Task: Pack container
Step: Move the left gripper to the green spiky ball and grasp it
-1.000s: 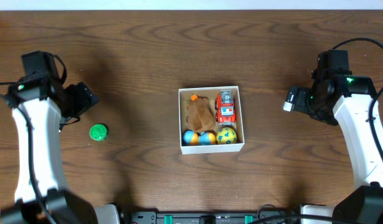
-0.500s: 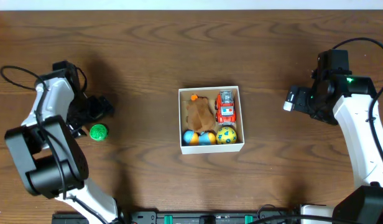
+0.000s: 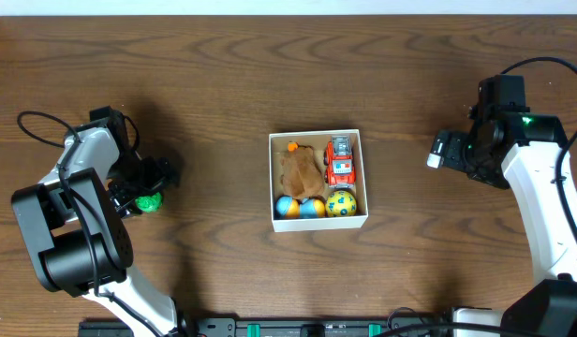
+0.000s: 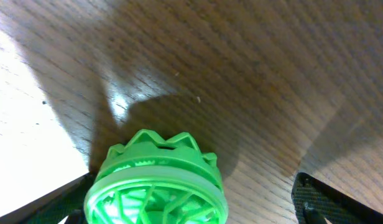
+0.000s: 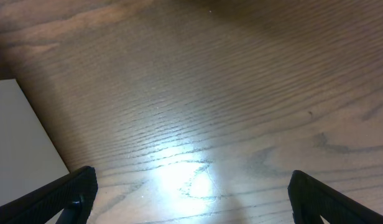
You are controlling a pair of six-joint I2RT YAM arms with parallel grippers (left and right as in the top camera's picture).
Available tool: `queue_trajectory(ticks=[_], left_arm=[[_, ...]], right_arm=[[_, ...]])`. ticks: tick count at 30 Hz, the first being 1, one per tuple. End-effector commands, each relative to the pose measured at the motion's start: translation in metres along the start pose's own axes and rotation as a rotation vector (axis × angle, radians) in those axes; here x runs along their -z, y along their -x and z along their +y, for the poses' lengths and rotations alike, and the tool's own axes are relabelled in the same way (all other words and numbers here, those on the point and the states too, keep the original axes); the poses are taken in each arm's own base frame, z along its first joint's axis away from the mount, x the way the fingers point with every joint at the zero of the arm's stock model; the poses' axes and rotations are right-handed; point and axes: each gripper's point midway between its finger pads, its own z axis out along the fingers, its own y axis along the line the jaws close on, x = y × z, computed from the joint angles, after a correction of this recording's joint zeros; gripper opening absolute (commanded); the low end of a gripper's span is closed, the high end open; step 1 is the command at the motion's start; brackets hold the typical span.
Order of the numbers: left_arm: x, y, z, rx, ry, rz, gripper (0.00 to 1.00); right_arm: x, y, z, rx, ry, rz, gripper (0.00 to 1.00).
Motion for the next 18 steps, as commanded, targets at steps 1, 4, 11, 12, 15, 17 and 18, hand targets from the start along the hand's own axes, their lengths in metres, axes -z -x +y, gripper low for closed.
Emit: queue_trajectory(ticks=[1, 4, 11, 12, 15, 17, 18], left_arm=[[-0.0111, -0.0086, 0.0021, -0.010, -0.006, 0.041, 0.94], [-0.0111, -0.0087, 0.0021, -0.010, -0.006, 0.041, 0.91], [-0.0111, -0.0094, 0.0024, -0.009, -0.005, 0.044, 0.72], [-0.0111, -0.0094, 0.0024, -0.009, -0.005, 0.044, 0.70], [-0.0111, -0.0094, 0.0024, -0.009, -0.005, 0.044, 0.65], [-0.0111, -0.0097, 0.0025, -0.009, -0.004, 0.045, 0.62], [-0.0111, -0.0102, 0.0027, -0.009, -0.003, 0.047, 0.61]], right_arm=[[-0.0003, 0.0011, -0.0021, 0.018, -0.009, 0.000, 0.99], [-0.0003, 0.0011, -0.0021, 0.018, -0.009, 0.000, 0.99], [-0.0004, 0.0006, -0.0023, 0.019, -0.009, 0.002, 0.99], [-0.0004, 0.0002, -0.0024, 0.019, -0.010, 0.004, 0.99], [-0.0003, -0.0005, -0.0026, 0.020, -0.011, 0.007, 0.99], [-0.0003, -0.0007, -0.0027, 0.020, -0.011, 0.008, 0.99], [-0.0003, -0.0007, -0.0027, 0.020, -0.011, 0.008, 0.99]])
